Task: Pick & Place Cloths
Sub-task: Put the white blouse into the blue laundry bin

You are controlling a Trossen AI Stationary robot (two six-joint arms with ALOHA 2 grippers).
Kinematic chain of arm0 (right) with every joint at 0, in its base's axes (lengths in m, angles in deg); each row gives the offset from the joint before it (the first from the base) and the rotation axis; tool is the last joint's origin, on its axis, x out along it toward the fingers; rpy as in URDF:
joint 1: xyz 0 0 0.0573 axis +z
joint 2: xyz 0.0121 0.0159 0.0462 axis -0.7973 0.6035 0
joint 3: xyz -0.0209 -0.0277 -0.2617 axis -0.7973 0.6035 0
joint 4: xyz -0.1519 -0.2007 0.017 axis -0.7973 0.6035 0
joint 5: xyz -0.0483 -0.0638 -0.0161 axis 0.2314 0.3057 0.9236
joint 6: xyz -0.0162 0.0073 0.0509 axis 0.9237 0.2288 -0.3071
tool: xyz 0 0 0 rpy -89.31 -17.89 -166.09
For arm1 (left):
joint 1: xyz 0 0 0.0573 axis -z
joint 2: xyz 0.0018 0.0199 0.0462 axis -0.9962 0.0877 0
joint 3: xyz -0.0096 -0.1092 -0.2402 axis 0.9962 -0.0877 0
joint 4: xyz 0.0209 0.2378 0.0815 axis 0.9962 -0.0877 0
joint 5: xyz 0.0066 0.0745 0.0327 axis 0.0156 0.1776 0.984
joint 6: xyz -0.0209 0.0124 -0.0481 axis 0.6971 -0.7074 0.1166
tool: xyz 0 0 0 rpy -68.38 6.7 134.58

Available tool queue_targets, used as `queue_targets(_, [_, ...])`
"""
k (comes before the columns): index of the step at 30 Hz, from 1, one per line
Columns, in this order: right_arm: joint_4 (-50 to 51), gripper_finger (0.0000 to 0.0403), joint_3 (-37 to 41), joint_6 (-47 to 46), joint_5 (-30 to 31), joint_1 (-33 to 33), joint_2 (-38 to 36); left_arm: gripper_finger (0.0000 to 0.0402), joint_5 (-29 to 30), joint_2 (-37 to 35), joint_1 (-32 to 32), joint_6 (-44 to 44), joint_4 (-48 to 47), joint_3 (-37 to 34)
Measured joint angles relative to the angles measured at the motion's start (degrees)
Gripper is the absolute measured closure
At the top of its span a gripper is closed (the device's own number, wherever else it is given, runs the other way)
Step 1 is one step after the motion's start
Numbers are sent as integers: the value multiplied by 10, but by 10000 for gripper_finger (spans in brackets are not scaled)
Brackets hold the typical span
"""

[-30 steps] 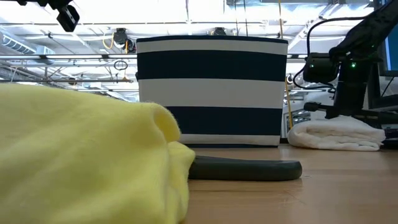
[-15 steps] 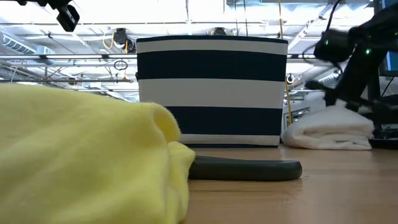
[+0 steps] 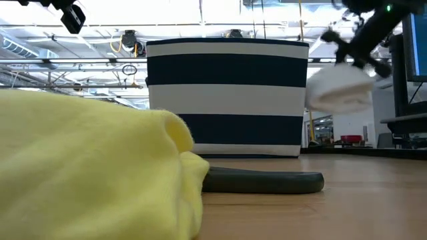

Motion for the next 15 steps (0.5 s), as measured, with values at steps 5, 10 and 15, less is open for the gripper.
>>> queue_targets(5, [-2,378,-92,89,49,0,4,384,0,0,0,0,0,0])
queue_targets(10, [-37,378,-178,192,61,0,23,393,0,0,0,0,0,0])
queue_targets(15, [-118,378,-241,300,23,0,55,395,1,0,0,0,0,0])
